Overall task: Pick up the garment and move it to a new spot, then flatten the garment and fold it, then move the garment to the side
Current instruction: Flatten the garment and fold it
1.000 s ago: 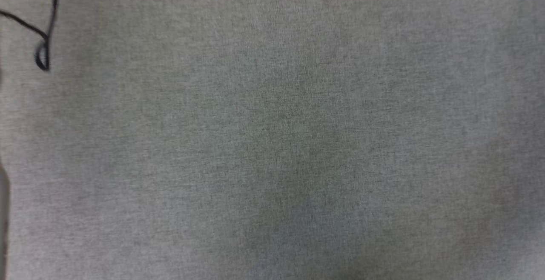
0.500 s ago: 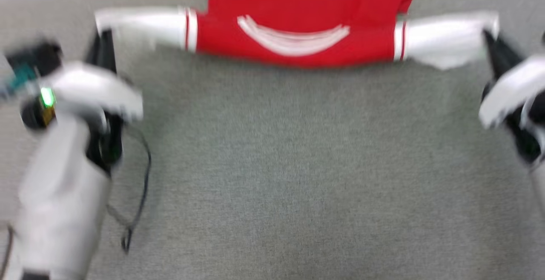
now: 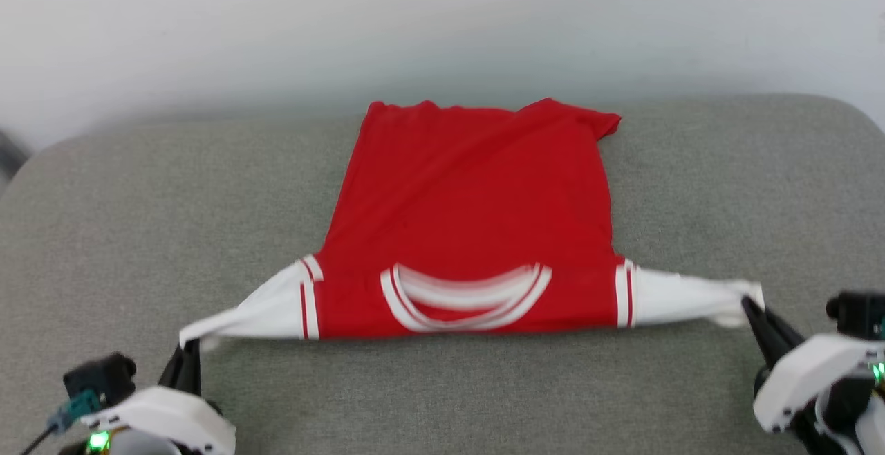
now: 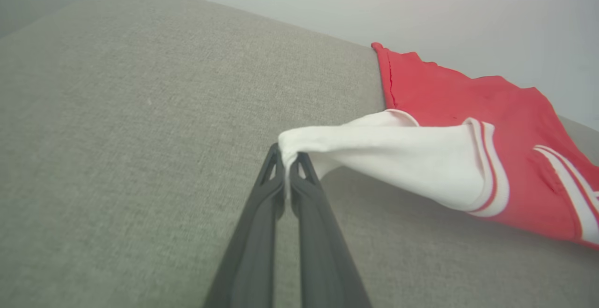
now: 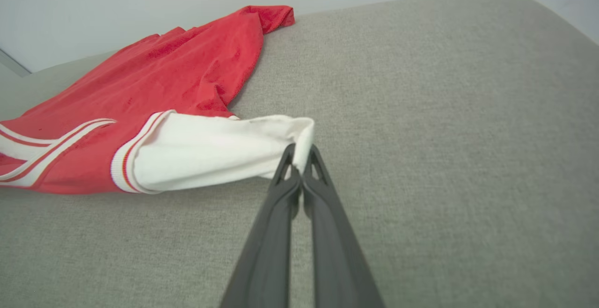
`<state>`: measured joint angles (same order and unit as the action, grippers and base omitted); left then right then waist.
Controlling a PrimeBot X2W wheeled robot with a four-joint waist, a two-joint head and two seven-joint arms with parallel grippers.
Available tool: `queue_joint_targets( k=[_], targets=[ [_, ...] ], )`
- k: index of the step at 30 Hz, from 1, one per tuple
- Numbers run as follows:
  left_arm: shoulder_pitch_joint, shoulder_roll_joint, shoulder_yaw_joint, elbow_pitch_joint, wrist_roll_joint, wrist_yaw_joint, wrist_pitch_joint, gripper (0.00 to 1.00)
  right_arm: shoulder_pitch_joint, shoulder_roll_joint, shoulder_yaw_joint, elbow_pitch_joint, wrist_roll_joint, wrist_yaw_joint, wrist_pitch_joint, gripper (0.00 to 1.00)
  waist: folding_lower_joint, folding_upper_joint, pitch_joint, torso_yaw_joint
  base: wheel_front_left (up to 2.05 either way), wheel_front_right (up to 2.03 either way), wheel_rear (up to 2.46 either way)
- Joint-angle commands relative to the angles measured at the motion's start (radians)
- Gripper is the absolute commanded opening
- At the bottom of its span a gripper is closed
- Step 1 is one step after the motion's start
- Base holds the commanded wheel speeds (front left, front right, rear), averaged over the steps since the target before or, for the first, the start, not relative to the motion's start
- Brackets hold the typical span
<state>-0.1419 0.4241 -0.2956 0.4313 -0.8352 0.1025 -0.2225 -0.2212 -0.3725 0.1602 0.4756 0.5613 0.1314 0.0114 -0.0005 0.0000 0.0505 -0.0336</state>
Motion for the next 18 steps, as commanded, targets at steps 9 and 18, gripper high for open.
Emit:
queue_joint_targets(
  k=[9,18],
  targets=[
    [0.276,0.027,0.009,-0.228,-0.022,0.128,0.045,0.00,0.301,0.048,-0.116,-0.139,-0.080,-0.001,0.062,0.00,0.0005,0.0000,-0.053,0.036,0.00,0.00,0.00],
    [0.385,0.031,-0.009,-0.341,-0.006,0.182,0.053,0.00,0.466,0.122,-0.200,-0.224,-0.144,-0.001,0.109,1.00,0.0005,0.0000,-0.052,0.071,0.00,0.00,0.00]
  ],
)
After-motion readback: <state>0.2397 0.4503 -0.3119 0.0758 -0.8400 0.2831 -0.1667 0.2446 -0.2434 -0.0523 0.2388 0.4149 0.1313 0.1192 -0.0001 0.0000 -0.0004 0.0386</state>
